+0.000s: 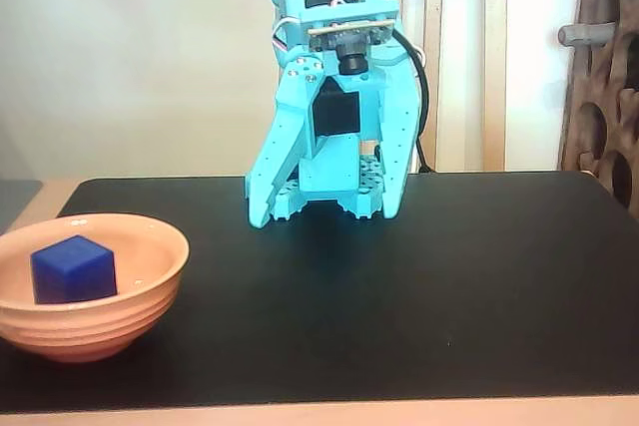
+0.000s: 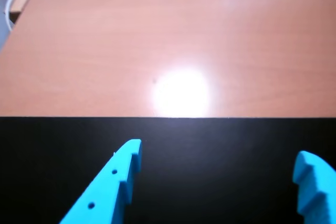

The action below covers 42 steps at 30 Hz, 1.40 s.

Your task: Place the blue cube in the orange bowl.

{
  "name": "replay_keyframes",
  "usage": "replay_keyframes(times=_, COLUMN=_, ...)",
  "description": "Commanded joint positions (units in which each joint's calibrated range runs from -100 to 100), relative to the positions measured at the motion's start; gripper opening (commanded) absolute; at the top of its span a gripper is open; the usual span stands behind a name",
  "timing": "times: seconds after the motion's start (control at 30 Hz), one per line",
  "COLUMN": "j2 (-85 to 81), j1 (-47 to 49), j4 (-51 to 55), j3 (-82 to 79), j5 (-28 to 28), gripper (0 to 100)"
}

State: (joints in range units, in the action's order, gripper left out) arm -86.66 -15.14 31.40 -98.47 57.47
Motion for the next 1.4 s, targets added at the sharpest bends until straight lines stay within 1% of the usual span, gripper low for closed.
replay_keyframes(times=0.0, j2=-2.9, j1=-1.4, j4=0.4, j3=-1.5, j5=0.2, gripper=33)
replay_keyframes(times=0.33, j2=-4.1, j1=-2.7, j4=6.3, j3=-1.5, j5=0.2, gripper=33)
replay_keyframes(times=0.43, j2=-5.4, j1=-2.8, j4=11.5, j3=-1.5, j5=0.2, gripper=33)
replay_keyframes(times=0.93, j2=-11.6, j1=-2.0, j4=28.1, j3=-1.5, j5=0.0, gripper=33)
replay_keyframes(times=1.37, j2=-12.8, j1=-1.9, j4=36.5, j3=-1.5, j5=-0.3, gripper=33)
